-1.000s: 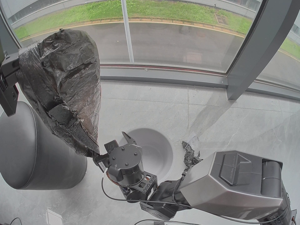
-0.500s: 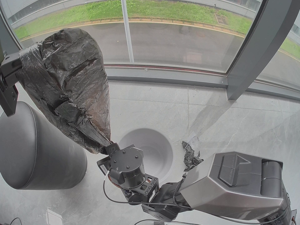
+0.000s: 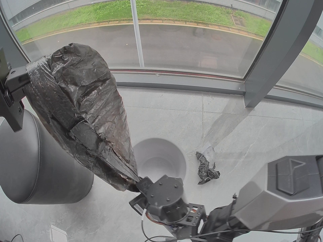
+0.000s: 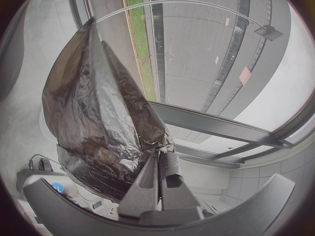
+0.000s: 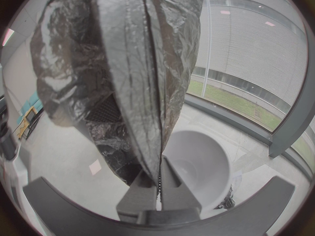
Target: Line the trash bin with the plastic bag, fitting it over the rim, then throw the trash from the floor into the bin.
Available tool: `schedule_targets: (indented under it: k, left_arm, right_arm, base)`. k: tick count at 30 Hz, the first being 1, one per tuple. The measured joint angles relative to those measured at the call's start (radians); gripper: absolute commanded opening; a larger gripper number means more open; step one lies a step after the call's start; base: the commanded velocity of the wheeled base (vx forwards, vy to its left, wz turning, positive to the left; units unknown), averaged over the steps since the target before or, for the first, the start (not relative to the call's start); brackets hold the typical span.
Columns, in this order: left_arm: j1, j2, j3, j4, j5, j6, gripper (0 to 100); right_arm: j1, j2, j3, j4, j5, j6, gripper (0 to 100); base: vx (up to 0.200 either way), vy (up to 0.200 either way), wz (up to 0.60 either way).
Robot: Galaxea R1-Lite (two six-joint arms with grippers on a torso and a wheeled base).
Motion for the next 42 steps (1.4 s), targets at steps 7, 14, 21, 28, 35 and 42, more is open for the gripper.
schedule_targets:
  k: [7, 14, 21, 28, 35, 42]
  left_arm:
    - [0.038, 0.027, 0.200, -0.261, -0.004, 0.007, 0]
    - [0.054, 0.087, 0.372, -0.426, -0.008, 0.009, 0]
    - [0.042, 0.160, 0.431, -0.473, -0.009, 0.013, 0]
    - [0.004, 0.250, 0.457, -0.484, -0.009, 0.072, 0]
    - [-0.030, 0.308, 0.461, -0.486, -0.009, 0.085, 0]
    - [-0.066, 0.348, 0.467, -0.524, -0.010, 0.085, 0]
  right_arm:
    - [-0.030, -0.194, 0.246, 0.043, 0.111, 0.061, 0]
    - [-0.077, -0.336, 0.291, 0.328, 0.316, 0.302, 0]
    - [-0.145, -0.444, 0.202, 0.609, 0.576, 0.542, 0]
    - [-0.193, -0.512, 0.163, 0.684, 0.659, 0.615, 0]
    - [-0.236, -0.567, 0.166, 0.747, 0.725, 0.655, 0]
    - [-0.280, -0.623, 0.174, 0.803, 0.803, 0.657, 0]
  base:
    - [0.000, 0.000, 0.00]
    - [0.000, 0.000, 0.00]
    - [0.000, 0.000, 0.00]
    - [0.000, 0.000, 0.00]
    - [0.000, 0.000, 0.00]
    - [0.000, 0.000, 0.00]
